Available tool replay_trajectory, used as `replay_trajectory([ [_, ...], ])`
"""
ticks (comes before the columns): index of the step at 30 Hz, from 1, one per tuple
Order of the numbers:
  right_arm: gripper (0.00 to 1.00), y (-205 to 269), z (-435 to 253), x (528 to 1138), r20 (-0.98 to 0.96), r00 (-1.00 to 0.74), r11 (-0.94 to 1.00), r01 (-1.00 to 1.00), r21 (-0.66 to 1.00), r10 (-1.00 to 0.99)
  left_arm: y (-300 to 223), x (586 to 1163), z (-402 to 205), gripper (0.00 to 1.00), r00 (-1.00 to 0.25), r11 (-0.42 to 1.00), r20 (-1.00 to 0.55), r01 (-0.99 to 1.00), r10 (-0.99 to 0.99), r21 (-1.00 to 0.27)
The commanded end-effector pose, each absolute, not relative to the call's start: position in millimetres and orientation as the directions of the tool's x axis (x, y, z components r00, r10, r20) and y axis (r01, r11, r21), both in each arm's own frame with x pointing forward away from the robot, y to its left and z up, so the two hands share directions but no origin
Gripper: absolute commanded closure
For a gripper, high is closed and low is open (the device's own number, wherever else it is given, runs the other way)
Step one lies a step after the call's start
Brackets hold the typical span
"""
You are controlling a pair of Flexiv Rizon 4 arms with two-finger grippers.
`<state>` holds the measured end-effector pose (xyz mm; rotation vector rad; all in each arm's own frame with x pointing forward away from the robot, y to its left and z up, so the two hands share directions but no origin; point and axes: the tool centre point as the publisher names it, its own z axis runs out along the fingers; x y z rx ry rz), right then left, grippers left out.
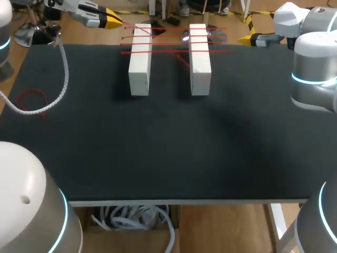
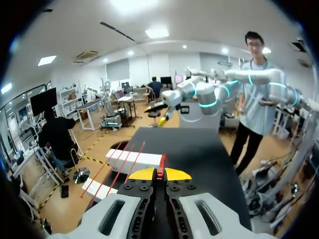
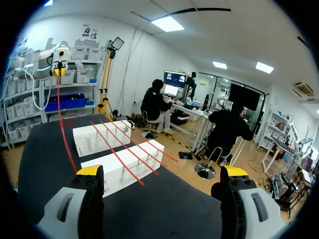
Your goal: Grab the tape and strap the tape.
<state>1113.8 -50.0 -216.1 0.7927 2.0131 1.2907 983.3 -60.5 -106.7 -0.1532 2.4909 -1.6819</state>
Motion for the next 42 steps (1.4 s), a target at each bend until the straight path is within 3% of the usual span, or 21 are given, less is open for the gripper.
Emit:
replay_trajectory([
  [1,0.00,-50.0,-216.1,1113.8,-0.174,-0.633,0.345,0.157,0.925,0.754,-67.6,977.0,-110.4,1.00,-0.984,0.253,-0.051,0.006,-0.170,-0.967],
  [17,0.00,-50.0,-216.1,1113.8,-0.174,-0.633,0.345,0.157,0.925,0.754,-83.6,976.7,-98.6,1.00,-0.976,-0.034,-0.053,0.061,-0.213,-0.998],
  [42,0.00,-50.0,-216.1,1113.8,-0.174,-0.633,0.345,0.157,0.925,0.754,-81.0,973.7,-95.8,1.00,-0.978,-0.012,-0.044,0.047,-0.206,-0.999],
])
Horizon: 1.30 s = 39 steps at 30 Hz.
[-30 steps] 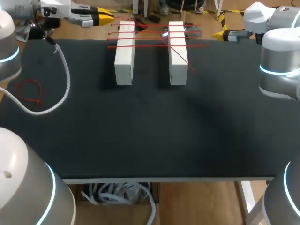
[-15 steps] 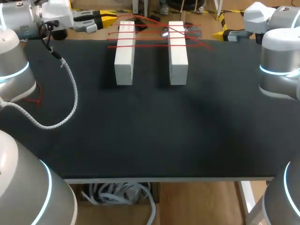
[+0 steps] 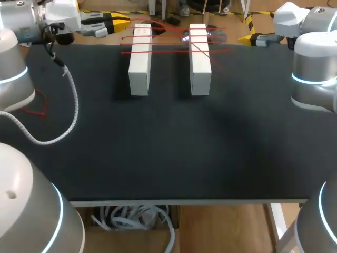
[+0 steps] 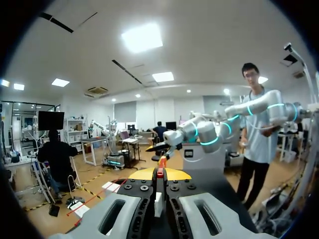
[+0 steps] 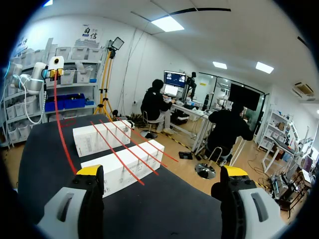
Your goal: Grab the tape and strap the tape.
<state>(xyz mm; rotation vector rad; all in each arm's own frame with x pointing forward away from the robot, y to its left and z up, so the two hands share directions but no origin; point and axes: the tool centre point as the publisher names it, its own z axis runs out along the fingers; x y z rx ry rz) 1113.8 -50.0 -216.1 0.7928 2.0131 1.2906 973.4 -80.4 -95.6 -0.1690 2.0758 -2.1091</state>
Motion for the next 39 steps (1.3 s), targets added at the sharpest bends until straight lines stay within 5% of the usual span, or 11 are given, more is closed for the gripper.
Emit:
replay_trajectory([
  [1,0.00,-50.0,-216.1,1113.8,-0.174,-0.633,0.345,0.157,0.925,0.754,-81.0,973.7,-95.8,1.00,-0.978,-0.012,-0.044,0.047,-0.206,-0.999],
  [9,0.00,-50.0,-216.1,1113.8,-0.174,-0.633,0.345,0.157,0.925,0.754,-80.0,973.4,-97.2,1.00,-0.977,-0.017,-0.034,0.039,-0.210,-0.999],
  [16,0.00,-50.0,-216.1,1113.8,-0.174,-0.633,0.345,0.157,0.925,0.754,-71.3,962.2,-90.3,1.00,-0.977,-0.209,-0.013,0.058,-0.212,-0.976],
  [27,0.00,-50.0,-216.1,1113.8,-0.174,-0.633,0.345,0.157,0.925,0.754,-68.8,950.6,-83.2,1.00,-0.979,-0.203,-0.014,0.055,-0.202,-0.978],
  [31,0.00,-50.0,-216.1,1113.8,-0.174,-0.633,0.345,0.157,0.925,0.754,-70.9,949.7,-80.2,1.00,-0.977,-0.362,-0.001,0.079,-0.212,-0.929],
  [39,0.00,-50.0,-216.1,1113.8,-0.174,-0.633,0.345,0.157,0.925,0.754,-70.5,947.1,-83.1,1.00,-0.978,-0.349,-0.003,0.078,-0.210,-0.934],
])
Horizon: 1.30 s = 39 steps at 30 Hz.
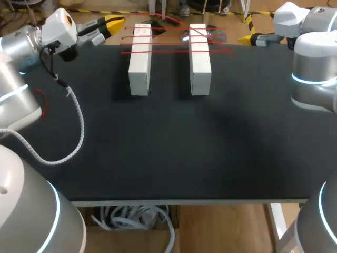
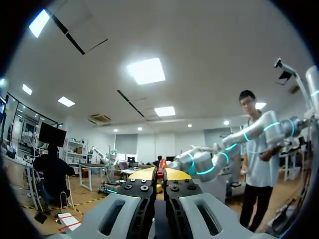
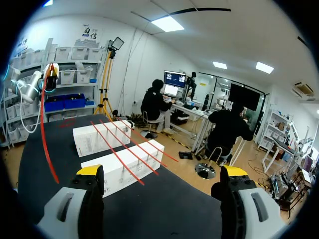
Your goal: Grab the tape and strap the tape.
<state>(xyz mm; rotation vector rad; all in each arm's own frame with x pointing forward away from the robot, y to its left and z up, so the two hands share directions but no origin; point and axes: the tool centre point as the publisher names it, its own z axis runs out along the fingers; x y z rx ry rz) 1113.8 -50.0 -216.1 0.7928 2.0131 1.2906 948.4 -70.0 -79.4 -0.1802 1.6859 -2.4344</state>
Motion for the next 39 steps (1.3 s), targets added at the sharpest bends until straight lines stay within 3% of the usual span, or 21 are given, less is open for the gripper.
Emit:
replay_trajectory([
  [1,0.00,-50.0,-216.1,1113.8,-0.174,-0.633,0.345,0.157,0.925,0.754,-70.8,946.9,-83.4,1.00,-0.977,-0.366,-0.003,0.082,-0.211,-0.927],
  [34,0.00,-50.0,-216.1,1113.8,-0.174,-0.633,0.345,0.157,0.925,0.754,-71.9,946.6,-82.2,1.00,-0.975,-0.399,-0.008,0.098,-0.222,-0.912],
  [39,0.00,-60.3,-196.9,1125.6,0.057,-0.527,0.082,0.236,0.968,0.848,-71.9,946.6,-82.2,1.00,-0.975,-0.399,-0.008,0.098,-0.222,-0.912],
])
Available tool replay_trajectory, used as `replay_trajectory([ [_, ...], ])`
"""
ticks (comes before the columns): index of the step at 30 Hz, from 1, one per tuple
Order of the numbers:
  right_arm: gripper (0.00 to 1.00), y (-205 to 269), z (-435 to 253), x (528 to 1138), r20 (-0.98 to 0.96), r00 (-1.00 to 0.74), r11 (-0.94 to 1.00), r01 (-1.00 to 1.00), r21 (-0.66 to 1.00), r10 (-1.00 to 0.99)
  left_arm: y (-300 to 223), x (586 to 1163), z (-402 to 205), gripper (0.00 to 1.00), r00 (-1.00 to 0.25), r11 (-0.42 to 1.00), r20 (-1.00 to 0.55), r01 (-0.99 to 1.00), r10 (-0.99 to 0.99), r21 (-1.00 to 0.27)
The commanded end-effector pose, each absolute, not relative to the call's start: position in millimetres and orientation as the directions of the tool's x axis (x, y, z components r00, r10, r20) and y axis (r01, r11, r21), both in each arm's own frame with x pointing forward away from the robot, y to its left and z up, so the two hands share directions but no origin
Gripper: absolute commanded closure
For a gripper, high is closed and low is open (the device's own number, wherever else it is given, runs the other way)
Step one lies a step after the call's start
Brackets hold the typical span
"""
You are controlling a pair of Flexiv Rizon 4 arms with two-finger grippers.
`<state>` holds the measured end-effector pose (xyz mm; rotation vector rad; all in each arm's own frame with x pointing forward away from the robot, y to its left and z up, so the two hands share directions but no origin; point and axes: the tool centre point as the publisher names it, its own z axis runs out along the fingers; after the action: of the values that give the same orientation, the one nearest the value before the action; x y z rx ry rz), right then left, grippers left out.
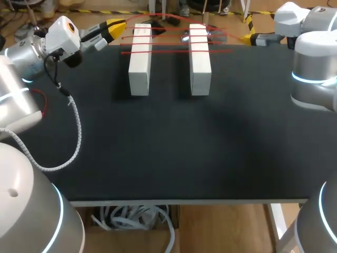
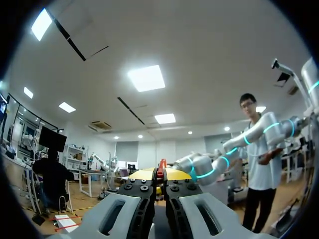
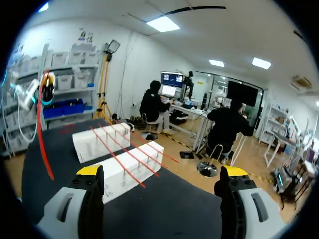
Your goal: Grab the tape and strap the tape.
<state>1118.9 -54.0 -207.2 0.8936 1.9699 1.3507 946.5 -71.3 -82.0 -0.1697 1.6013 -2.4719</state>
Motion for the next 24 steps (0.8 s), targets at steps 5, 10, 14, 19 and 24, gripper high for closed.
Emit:
replay_trajectory([
  [5,0.00,-67.9,-174.0,1125.7,0.400,-0.385,-0.276,0.338,0.900,0.832,-71.9,946.6,-82.2,1.00,-0.975,-0.399,-0.008,0.098,-0.222,-0.912],
  [10,0.00,-69.4,-169.4,1110.5,0.638,-0.277,-0.520,0.396,0.757,0.718,-71.9,946.6,-82.2,1.00,-0.975,-0.399,-0.008,0.098,-0.222,-0.912],
  [14,0.00,-66.9,-173.1,1097.8,0.799,-0.183,-0.688,0.422,0.591,0.574,-71.9,946.6,-82.2,1.00,-0.975,-0.399,-0.008,0.098,-0.222,-0.912],
  [19,0.00,-73.0,-174.5,1092.6,0.914,-0.089,-0.835,0.381,0.398,0.395,-71.9,946.6,-82.2,1.00,-0.975,-0.399,-0.008,0.098,-0.222,-0.912],
  [24,0.00,-81.7,-170.7,1090.8,0.943,-0.080,-0.869,0.368,0.330,0.324,-71.9,946.6,-82.2,1.00,-0.975,-0.399,-0.008,0.098,-0.222,-0.912],
])
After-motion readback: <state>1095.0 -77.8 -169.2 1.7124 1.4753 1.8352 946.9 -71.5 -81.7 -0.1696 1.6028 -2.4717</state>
